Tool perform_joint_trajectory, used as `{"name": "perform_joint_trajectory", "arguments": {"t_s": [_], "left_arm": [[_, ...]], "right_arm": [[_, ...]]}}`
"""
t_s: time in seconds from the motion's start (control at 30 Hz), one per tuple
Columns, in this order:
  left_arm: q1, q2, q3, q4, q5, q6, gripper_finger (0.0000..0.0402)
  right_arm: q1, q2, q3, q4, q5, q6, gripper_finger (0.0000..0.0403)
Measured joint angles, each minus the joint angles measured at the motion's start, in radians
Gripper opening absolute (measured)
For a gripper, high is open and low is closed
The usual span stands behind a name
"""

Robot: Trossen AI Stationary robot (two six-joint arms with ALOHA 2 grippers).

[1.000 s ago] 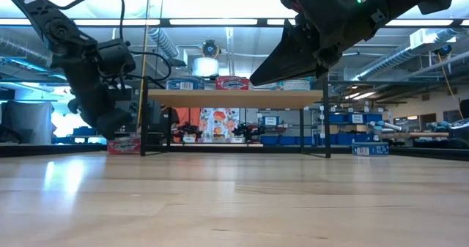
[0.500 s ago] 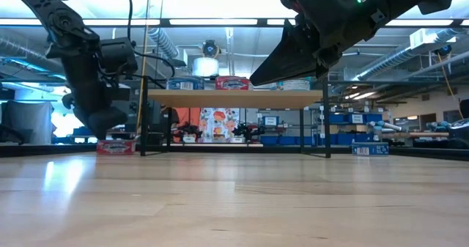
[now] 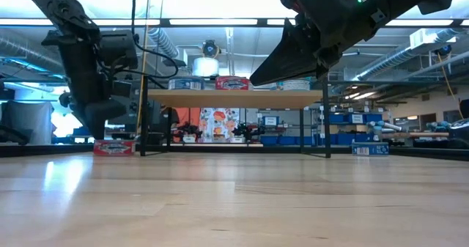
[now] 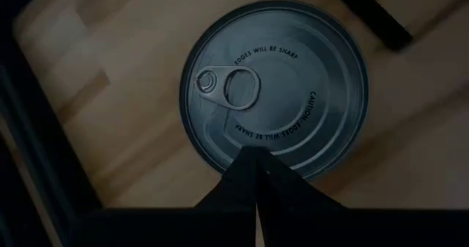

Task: Stack canned seafood by type on shelf
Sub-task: Stack the red tuna can on top of the red tuna can on the shelf

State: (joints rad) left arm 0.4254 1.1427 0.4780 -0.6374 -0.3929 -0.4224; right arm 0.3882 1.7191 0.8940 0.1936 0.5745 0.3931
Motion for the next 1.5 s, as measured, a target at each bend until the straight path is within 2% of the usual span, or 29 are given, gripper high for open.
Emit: {"name": "perform_joint_trajectory", "arguments": {"t_s": [0.27, 0.6, 1.0, 1.23, 1.5], "left_arm": [[-0.106, 0.001, 0.036, -0.110, 0.018, -0.122, 0.0001], [-0.248, 0.001, 0.056, -0.194, 0.054, -0.193, 0.0001], [-0.507, 0.000, 0.059, -0.209, 0.113, -0.249, 0.0001], [-0.628, 0.001, 0.055, 0.012, 0.226, -0.192, 0.0001], [-0.670, 0.062, 0.053, 0.350, 0.373, -0.013, 0.0001]], "right_arm": [[0.000, 0.000, 0.000, 0.000, -0.002, 0.000, 0.0005], [0.000, 0.000, 0.000, 0.000, -0.002, 0.000, 0.0005], [0.001, 0.000, 0.000, 0.000, -0.002, 0.000, 0.0005], [0.005, 0.000, 0.000, 0.006, -0.002, 0.000, 0.0005], [0.006, 0.000, 0.001, 0.016, -0.025, 0.000, 0.0005]]}}
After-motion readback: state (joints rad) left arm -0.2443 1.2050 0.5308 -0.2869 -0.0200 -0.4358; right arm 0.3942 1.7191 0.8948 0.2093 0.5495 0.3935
